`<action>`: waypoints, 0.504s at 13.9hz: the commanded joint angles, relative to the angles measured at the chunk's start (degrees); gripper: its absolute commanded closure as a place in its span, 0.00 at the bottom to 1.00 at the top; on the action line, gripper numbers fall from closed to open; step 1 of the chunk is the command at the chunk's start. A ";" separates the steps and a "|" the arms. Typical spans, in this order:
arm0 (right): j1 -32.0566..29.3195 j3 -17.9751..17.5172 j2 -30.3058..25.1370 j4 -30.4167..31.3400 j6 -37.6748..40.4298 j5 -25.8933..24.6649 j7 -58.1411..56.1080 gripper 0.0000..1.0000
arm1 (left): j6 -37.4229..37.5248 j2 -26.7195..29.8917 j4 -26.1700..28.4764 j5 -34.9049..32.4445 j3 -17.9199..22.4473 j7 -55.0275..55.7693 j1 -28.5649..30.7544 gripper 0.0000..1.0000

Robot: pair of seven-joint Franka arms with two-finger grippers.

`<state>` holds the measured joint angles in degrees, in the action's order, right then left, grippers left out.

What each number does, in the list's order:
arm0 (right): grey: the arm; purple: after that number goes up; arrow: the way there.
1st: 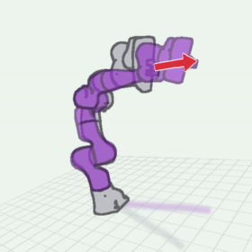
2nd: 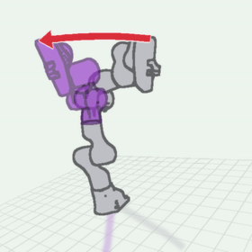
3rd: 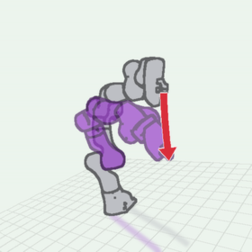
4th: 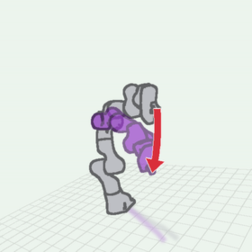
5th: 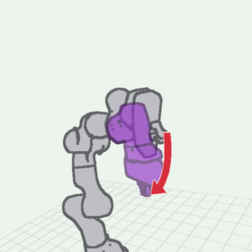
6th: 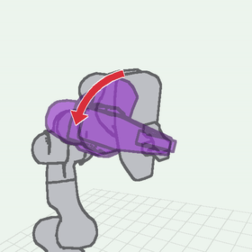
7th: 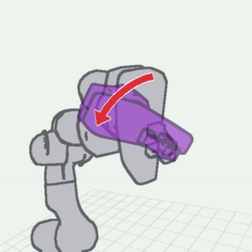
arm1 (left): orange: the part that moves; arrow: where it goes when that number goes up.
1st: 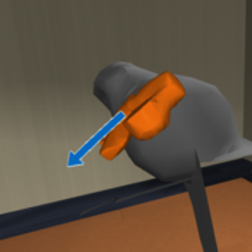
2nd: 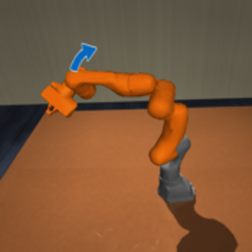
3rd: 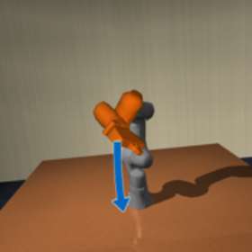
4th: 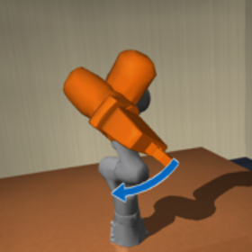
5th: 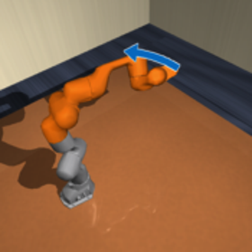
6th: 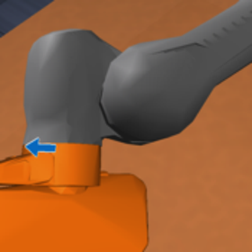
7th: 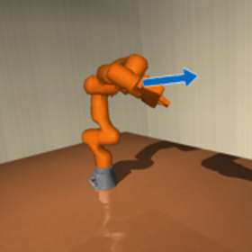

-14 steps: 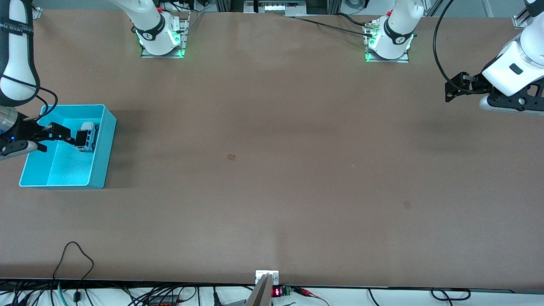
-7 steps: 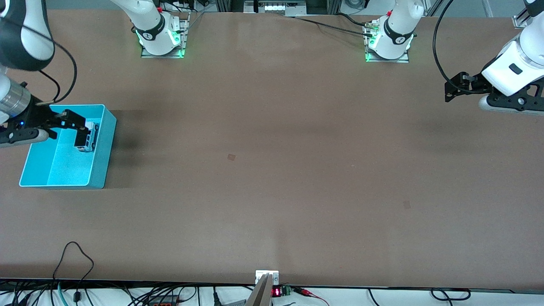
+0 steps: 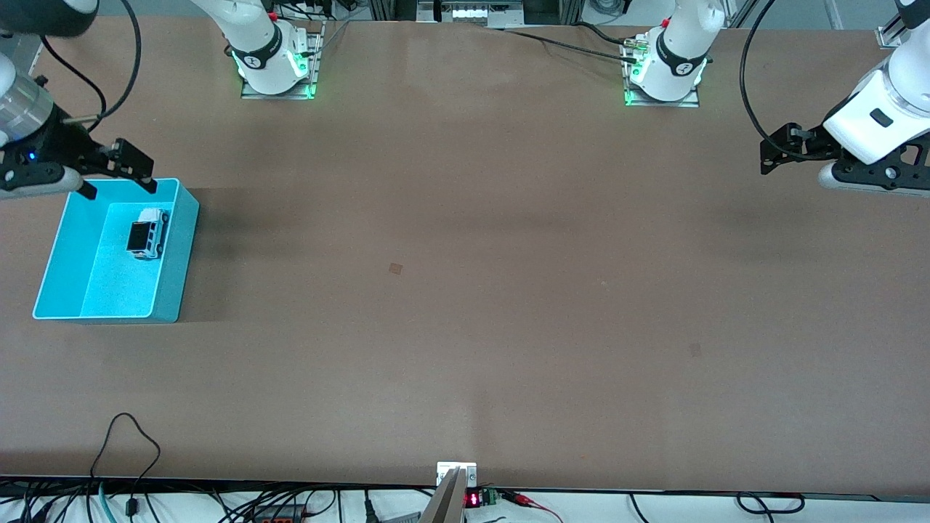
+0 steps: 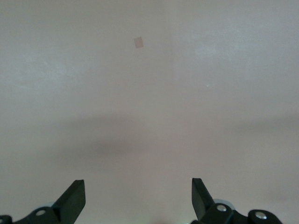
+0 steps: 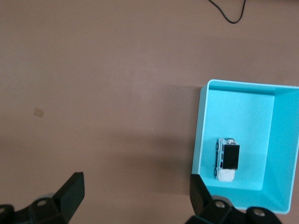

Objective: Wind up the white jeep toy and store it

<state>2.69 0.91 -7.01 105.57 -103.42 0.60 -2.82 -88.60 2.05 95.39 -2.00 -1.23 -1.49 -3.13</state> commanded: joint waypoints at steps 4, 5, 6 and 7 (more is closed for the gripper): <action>-0.93 -2.84 0.16 -8.61 9.90 -0.95 3.44 0.00 | 1.14 -0.03 -1.08 -1.17 -0.17 0.53 -0.21 0.00; -0.93 -2.84 0.16 -8.97 10.17 -0.95 3.44 0.00 | 1.14 -0.03 -1.17 -1.17 -0.17 0.53 -0.30 0.00; -0.93 -2.75 0.16 -9.06 10.17 -0.69 3.53 0.00 | 1.14 -0.03 -1.17 -1.17 -0.17 0.53 -0.21 0.00; -0.93 -2.75 0.16 -9.24 10.17 -0.60 3.44 0.00 | 1.14 -0.03 -1.17 -1.17 -0.17 0.53 -0.30 0.00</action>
<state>2.57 -1.05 -7.58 98.12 -94.70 0.53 0.04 -88.60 2.05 95.38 -2.00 -1.24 -1.49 -3.13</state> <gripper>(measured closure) 0.000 0.000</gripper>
